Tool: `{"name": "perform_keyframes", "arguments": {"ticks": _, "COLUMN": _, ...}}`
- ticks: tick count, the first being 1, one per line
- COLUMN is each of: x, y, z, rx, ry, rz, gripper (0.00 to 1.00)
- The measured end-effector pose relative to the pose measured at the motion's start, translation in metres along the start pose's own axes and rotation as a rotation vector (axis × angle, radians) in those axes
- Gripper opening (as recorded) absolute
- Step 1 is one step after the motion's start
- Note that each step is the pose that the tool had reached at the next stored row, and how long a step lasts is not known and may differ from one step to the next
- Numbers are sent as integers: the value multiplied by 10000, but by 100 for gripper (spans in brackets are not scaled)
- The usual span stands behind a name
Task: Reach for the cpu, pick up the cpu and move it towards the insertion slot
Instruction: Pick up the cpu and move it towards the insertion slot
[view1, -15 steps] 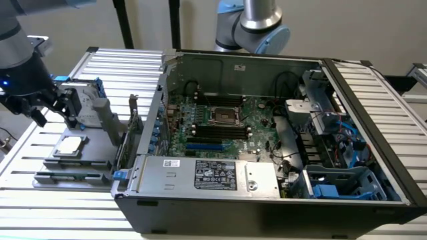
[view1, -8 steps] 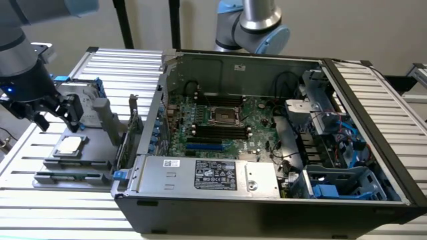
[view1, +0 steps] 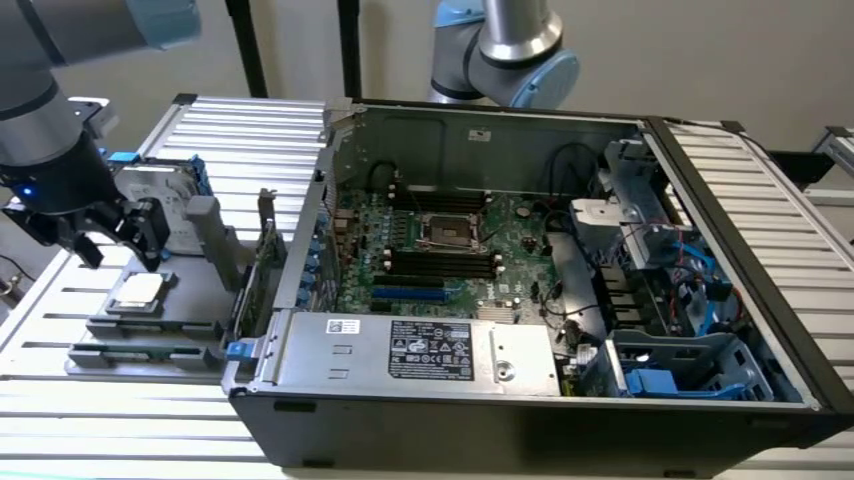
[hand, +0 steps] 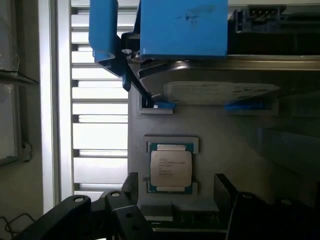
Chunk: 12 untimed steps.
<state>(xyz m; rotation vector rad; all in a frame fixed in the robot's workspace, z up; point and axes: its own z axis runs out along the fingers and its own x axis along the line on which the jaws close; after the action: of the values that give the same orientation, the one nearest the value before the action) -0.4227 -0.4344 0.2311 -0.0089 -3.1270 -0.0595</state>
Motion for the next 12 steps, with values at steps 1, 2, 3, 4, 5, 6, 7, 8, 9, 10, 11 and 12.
{"name": "perform_keyframes", "arguments": {"ticks": 1, "x": 1, "y": -1, "z": 19, "rx": 0, "ry": -1, "rz": 1, "gripper": 71}}
{"name": "perform_keyframes", "arguments": {"ticks": 2, "x": 2, "y": -1, "z": 38, "rx": 0, "ry": -1, "rz": 1, "gripper": 71}}
{"name": "perform_keyframes", "arguments": {"ticks": 3, "x": 6, "y": -2, "z": 55, "rx": 0, "ry": 0, "rz": 1, "gripper": 71}}
{"name": "perform_keyframes", "arguments": {"ticks": 4, "x": 10, "y": -2, "z": 69, "rx": 0, "ry": 0, "rz": 1, "gripper": 71}}
{"name": "perform_keyframes", "arguments": {"ticks": 5, "x": 14, "y": -3, "z": 83, "rx": 0, "ry": 0, "rz": 0, "gripper": 71}}
{"name": "perform_keyframes", "arguments": {"ticks": 6, "x": 16, "y": -4, "z": 97, "rx": -1, "ry": -2, "rz": 0, "gripper": 71}}
{"name": "perform_keyframes", "arguments": {"ticks": 7, "x": 17, "y": -4, "z": 107, "rx": 0, "ry": -1, "rz": 0, "gripper": 71}}
{"name": "perform_keyframes", "arguments": {"ticks": 8, "x": 17, "y": -5, "z": 117, "rx": 0, "ry": 0, "rz": 0, "gripper": 71}}
{"name": "perform_keyframes", "arguments": {"ticks": 9, "x": 18, "y": -5, "z": 129, "rx": 0, "ry": -1, "rz": 0, "gripper": 71}}
{"name": "perform_keyframes", "arguments": {"ticks": 10, "x": 18, "y": -5, "z": 140, "rx": 0, "ry": -1, "rz": 0, "gripper": 71}}
{"name": "perform_keyframes", "arguments": {"ticks": 11, "x": 19, "y": -6, "z": 152, "rx": 0, "ry": 0, "rz": 0, "gripper": 71}}
{"name": "perform_keyframes", "arguments": {"ticks": 12, "x": 19, "y": -6, "z": 164, "rx": 0, "ry": 0, "rz": 0, "gripper": 71}}
